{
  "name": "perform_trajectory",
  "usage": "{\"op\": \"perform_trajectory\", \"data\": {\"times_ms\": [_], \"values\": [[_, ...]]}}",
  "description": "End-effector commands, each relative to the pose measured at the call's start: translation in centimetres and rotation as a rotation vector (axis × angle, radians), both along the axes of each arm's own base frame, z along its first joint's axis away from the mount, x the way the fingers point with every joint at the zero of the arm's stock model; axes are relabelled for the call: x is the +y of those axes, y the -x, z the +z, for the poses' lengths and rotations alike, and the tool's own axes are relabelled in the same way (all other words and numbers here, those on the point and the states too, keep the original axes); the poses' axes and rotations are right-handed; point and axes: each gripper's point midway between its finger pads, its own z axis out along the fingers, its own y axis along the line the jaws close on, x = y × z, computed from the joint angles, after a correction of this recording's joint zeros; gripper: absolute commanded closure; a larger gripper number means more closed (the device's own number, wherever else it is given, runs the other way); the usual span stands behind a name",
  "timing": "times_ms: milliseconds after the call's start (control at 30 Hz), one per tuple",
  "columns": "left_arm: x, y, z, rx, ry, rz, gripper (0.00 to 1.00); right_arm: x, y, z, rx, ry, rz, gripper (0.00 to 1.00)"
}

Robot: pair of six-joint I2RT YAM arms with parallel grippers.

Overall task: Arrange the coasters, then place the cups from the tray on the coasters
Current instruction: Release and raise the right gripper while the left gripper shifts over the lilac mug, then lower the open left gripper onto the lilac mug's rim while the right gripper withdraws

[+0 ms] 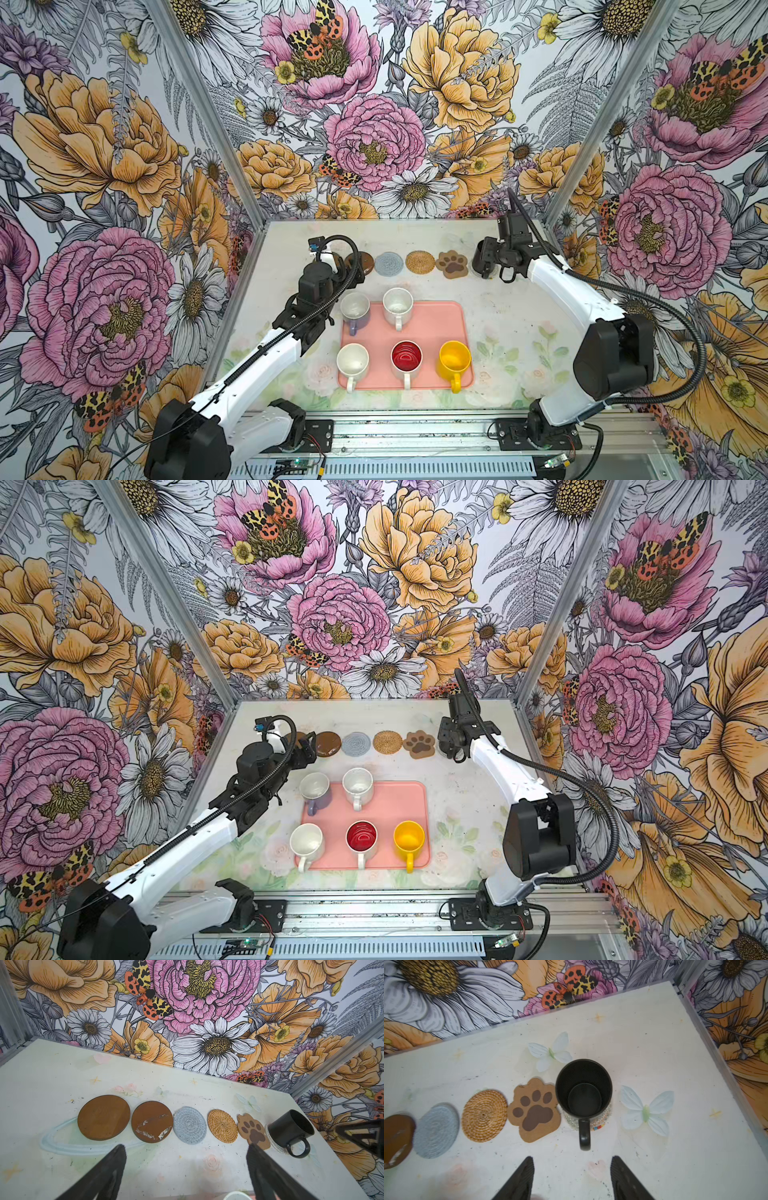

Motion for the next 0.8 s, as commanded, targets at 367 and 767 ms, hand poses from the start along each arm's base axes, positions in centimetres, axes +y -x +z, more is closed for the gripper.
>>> {"op": "perform_trajectory", "data": {"times_ms": [367, 767], "values": [[1.3, 3.4, -3.8, 0.302, -0.246, -0.065, 0.15, 10.4, 5.0, 6.8, -0.404, -0.509, 0.149, 0.46], [2.6, 6.8, -9.3, 0.541, -0.263, 0.007, 0.26, 11.6, 5.0, 4.1, -0.354, -0.514, 0.205, 0.45]]}}
